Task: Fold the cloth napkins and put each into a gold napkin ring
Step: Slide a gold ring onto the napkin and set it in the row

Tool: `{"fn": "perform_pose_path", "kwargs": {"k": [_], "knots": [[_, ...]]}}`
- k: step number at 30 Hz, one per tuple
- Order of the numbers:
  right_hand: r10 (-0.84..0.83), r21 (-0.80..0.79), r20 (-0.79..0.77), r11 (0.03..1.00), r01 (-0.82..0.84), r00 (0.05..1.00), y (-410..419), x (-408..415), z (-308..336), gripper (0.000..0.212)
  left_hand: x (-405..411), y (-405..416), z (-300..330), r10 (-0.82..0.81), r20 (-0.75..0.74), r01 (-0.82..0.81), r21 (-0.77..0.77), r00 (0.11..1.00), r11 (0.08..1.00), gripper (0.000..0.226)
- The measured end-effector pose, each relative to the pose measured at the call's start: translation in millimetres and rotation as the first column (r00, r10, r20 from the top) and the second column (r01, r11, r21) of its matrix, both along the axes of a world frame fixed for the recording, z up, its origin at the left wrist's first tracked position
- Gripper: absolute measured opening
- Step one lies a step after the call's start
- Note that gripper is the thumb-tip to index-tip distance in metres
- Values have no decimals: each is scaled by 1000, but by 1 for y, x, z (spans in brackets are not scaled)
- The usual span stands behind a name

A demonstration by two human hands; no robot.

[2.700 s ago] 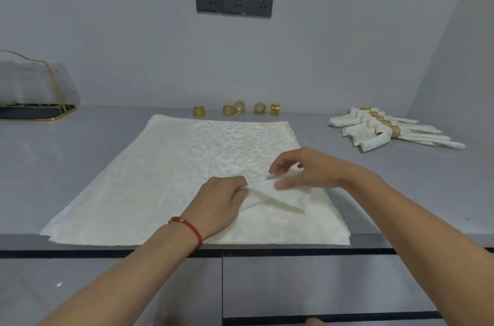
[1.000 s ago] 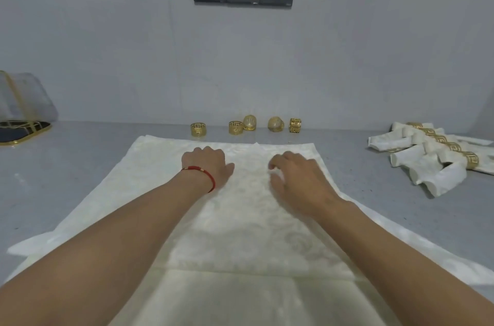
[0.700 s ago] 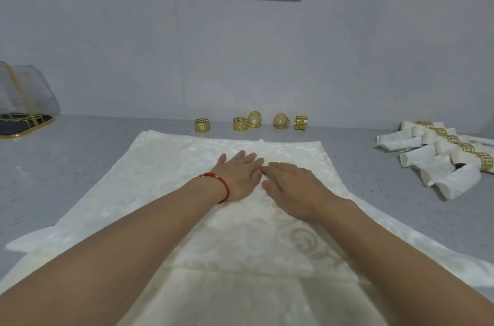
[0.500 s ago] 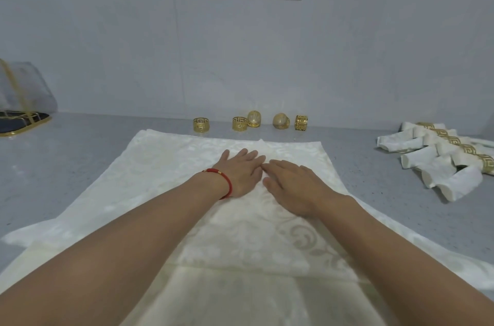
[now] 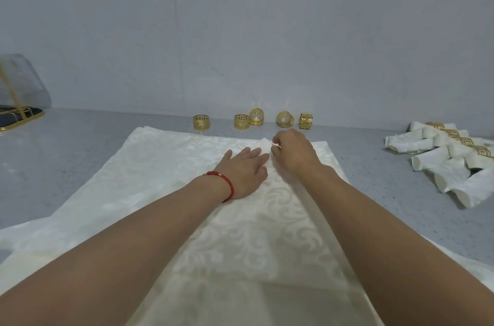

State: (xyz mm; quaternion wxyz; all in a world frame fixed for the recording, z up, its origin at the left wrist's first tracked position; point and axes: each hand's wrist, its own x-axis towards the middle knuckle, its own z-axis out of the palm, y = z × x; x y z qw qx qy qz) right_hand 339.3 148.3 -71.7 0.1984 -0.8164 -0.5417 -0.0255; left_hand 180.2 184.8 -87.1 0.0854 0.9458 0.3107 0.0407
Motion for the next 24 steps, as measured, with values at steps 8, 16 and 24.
{"fn": "perform_pose_path", "kwargs": {"k": [8,16,24], "knots": [[-104,77,-98,991,111,990,35,2,-15,9,1,6,0,10,61,-8,-34,998,999,37],[-10,113,-10,993,11,1000,18,3,-6,21,9,24,10,177,330,-164,-69,927,984,36],[70,25,64,997,-71,996,9,5,-19,13,37,48,22,295,329,-277,-101,897,956,25]]}}
